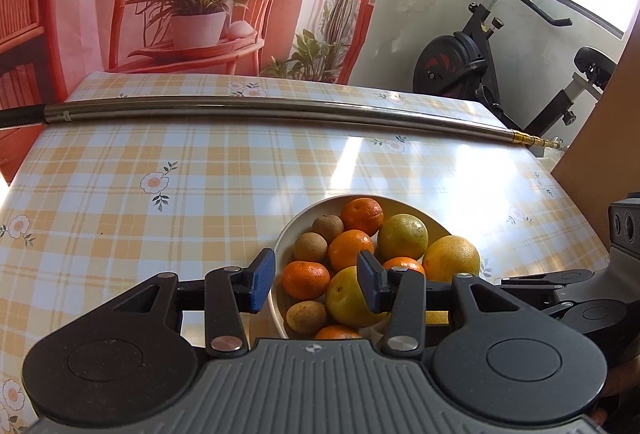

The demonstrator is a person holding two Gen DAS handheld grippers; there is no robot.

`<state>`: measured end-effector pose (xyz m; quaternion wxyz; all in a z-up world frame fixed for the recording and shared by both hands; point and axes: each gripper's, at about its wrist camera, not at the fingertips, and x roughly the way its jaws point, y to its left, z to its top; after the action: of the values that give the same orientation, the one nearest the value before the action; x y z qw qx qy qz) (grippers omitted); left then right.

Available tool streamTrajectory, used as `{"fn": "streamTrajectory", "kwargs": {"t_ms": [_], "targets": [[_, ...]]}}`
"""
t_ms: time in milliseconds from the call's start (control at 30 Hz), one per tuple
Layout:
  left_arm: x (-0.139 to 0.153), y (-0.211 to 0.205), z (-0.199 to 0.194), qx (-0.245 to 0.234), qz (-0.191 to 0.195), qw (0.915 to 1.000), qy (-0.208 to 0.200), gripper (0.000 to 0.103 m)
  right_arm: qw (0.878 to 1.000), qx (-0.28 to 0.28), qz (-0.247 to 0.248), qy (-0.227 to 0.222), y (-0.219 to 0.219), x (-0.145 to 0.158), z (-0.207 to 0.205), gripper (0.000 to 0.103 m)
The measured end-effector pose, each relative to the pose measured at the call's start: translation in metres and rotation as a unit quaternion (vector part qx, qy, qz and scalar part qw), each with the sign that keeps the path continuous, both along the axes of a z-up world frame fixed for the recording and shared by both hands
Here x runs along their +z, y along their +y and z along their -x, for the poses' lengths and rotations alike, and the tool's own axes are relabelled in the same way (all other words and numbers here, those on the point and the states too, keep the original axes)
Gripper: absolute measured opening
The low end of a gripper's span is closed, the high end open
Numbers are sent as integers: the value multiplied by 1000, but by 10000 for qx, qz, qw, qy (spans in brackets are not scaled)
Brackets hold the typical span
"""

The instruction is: Organize fruits

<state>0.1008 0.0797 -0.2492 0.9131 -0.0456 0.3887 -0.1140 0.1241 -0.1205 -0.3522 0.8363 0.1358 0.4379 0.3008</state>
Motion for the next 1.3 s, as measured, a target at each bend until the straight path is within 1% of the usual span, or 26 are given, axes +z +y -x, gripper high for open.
{"fn": "streamTrajectory", "kwargs": {"t_ms": [100, 200, 300, 333, 400, 500, 567, 600, 667, 700, 733, 767, 833, 900, 967, 1100, 1200, 1300], "targets": [[2, 0, 2, -7, -11, 10000, 7, 48, 9999, 29, 113, -102, 2, 6, 3, 56], [7, 0, 5, -22, -14, 10000, -41, 50, 9998, 21, 112, -132, 0, 12, 5, 57], [10, -1, 8, -22, -8, 10000, -73, 51, 9995, 6, 152, -291, -3, 23, 9, 57], [11, -1, 8, -22, -7, 10000, -81, 52, 9991, -11, 188, -382, -5, 29, 11, 61], [12, -1, 10, -17, -15, 9999, -100, 53, 9981, -72, 283, -544, -9, 39, 14, 63], [16, -2, 12, -17, -50, 9999, -164, 58, 9951, -188, 583, -779, -14, 52, 17, 71], [20, -4, 14, -19, -93, 9996, -268, 71, 9917, -322, 838, -923, -17, 60, 20, 78], [22, -4, 16, -18, -94, 9994, -324, 74, 9899, -391, 947, -982, -19, 64, 21, 81], [25, -3, 17, -74, 3, 9991, -408, 88, 9874, -520, 1068, -1042, -23, 70, 22, 93], [26, -3, 17, -107, 94, 9990, -429, 91, 9857, -615, 1131, -1086, -27, 73, 24, 95], [27, -2, 18, -143, 198, 9988, -431, 97, 9842, -695, 1184, -1122, -30, 75, 25, 100], [28, -2, 18, -159, 251, 9986, -427, 97, 9827, -773, 1227, -1153, -32, 76, 25, 102], [28, -4, 18, -169, 228, 9986, -436, 97, 9804, -902, 1288, -1190, -36, 78, 26, 103], [28, -7, 18, -165, 111, 9988, -451, 98, 9791, -985, 1299, -1215, -40, 80, 26, 103], [28, -8, 19, -152, 20, 9987, -477, 101, 9781, -1068, 1282, -1242, -43, 81, 27, 103], [32, -7, 21, -161, 4, 9982, -586, 103, 9780, -1155, 1203, -1257, -46, 85, 28, 103], [39, -7, 23, -131, -87, 9975, -685, 103, 9768, -1223, 1169, -1309, -47, 90, 29, 103], [53, -9, 26, -143, -140, 9963, -837, 103, 9760, -1301, 1109, -1351, -49, 98, 32, 103]]}}
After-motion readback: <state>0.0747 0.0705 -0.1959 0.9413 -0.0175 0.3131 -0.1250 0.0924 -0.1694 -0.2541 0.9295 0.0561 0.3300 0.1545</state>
